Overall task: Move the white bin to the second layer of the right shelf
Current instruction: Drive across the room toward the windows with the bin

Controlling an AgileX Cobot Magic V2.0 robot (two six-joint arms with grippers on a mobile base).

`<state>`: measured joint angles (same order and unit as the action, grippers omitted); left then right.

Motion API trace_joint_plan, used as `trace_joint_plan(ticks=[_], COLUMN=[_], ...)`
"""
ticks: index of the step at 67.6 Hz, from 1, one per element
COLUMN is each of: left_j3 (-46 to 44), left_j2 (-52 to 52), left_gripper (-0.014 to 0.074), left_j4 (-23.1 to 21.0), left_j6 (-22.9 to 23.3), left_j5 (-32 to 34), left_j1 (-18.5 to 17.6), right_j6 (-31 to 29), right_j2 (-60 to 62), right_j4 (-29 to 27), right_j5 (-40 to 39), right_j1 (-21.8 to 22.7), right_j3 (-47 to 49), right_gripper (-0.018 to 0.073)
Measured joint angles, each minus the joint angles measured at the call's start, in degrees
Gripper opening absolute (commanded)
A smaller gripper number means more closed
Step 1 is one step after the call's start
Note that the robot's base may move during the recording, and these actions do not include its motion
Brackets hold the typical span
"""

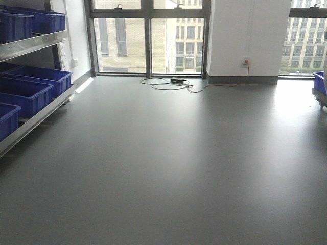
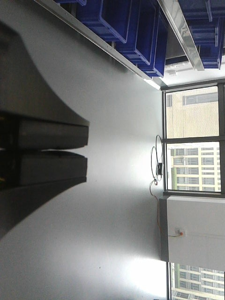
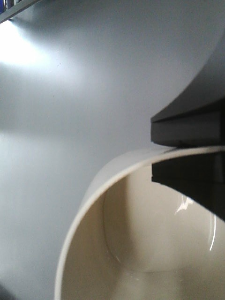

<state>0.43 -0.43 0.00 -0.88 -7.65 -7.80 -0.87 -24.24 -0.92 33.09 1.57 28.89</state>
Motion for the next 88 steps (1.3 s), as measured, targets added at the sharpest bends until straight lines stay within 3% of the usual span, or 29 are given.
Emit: trace_joint_plan(ticks=[88], left_j3=[0.0], left_j2=[0.0], left_gripper=[0.0085], left_j4=[0.0], left_j6=[0.0], left_j5=[0.0], left_j1=[0.0], right_j6=[0.0], right_j2=[0.0], right_j4=[0.0], right_j5=[0.0], right_j1=[0.0], right_j3=[0.0], right_gripper=[0.0045])
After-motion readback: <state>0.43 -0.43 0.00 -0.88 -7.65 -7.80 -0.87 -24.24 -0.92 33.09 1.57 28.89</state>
